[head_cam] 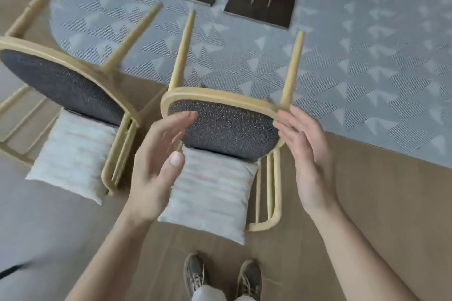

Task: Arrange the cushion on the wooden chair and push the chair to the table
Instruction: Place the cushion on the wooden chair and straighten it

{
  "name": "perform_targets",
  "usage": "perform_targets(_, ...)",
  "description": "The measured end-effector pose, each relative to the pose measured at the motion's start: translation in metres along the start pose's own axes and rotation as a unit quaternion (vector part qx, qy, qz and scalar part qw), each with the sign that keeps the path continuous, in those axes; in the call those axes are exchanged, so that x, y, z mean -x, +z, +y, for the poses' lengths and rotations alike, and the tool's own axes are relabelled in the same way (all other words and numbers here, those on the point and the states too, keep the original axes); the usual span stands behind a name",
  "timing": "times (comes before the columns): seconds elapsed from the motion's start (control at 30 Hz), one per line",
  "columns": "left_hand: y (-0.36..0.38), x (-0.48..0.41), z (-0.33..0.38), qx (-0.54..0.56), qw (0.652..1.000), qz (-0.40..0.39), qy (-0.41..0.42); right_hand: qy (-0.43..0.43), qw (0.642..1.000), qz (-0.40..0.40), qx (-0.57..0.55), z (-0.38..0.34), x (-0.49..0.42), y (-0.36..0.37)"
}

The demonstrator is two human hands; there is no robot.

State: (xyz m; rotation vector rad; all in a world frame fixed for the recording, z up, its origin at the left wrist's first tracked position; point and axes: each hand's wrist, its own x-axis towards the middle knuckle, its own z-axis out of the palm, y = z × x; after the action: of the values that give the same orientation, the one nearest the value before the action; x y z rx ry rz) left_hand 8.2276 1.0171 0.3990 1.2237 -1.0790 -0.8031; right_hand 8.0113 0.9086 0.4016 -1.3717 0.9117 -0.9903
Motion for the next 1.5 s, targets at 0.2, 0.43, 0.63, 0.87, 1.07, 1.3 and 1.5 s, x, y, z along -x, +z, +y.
perform_targets(0.2,-0.009,0.067,-0.194,-0.045,0.995,0.02,-0.086,0.107,0.994,0.025,0.02,0.229,0.044,0.008)
perform_targets(0.43,-0.043,0.102,-0.385,-0.115,0.978,0.059,-0.167,0.183,0.98,0.037,0.074,0.424,0.065,0.008)
perform_targets(0.63,-0.057,0.128,-0.512,-0.267,0.943,-0.015,-0.197,0.151,0.965,0.04,0.209,0.535,0.068,0.006)
perform_targets(0.87,-0.086,0.126,-0.57,-0.226,0.939,0.023,-0.258,0.195,0.976,0.059,0.072,0.575,0.077,-0.003)
perform_targets(1.07,-0.074,0.116,-0.558,-0.079,0.943,0.07,-0.314,0.244,0.963,0.055,0.102,0.564,0.069,-0.011)
perform_targets(1.3,-0.065,0.082,-0.435,-0.073,0.933,0.054,-0.348,0.249,0.959,0.049,0.126,0.439,0.045,-0.027)
perform_targets(1.5,-0.054,-0.025,-0.274,-0.096,0.922,0.037,-0.373,0.294,0.941,0.066,0.153,0.269,-0.038,-0.038)
